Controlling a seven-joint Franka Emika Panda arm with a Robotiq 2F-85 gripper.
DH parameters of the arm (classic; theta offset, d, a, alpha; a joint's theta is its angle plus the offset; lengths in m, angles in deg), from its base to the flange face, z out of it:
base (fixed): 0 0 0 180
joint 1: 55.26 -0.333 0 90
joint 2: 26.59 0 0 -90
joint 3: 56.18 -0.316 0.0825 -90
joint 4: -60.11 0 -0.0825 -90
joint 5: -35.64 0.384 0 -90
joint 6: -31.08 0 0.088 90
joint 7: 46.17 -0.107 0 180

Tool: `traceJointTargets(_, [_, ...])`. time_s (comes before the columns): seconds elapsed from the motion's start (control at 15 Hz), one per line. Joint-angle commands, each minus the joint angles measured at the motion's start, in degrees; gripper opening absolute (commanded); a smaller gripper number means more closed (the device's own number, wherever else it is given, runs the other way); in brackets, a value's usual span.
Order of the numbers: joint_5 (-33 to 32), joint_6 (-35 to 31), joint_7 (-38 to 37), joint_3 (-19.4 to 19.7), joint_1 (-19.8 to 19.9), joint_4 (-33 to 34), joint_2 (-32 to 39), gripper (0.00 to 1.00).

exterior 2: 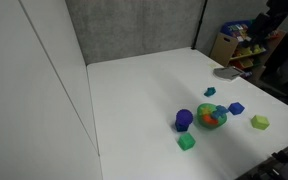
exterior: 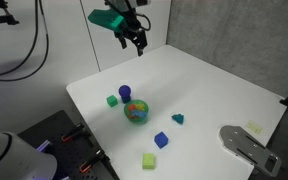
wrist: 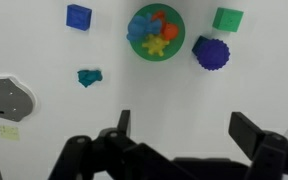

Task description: Pick up the green toy from the table top and put it in the green bowl

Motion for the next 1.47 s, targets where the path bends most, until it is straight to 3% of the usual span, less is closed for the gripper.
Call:
traceJointTargets(0.0, [-4.1,0.0,-3.1,0.1,2.6,6.5,8.1,1.0])
traceJointTargets(0.87, [-6.3,-6.8,-8.1,4.5,5.1,22.3,35.1,1.0])
traceJointTargets(1.4, [-3.2,-12.3,-12.8,5.3,5.6,30.6,46.2,1.0])
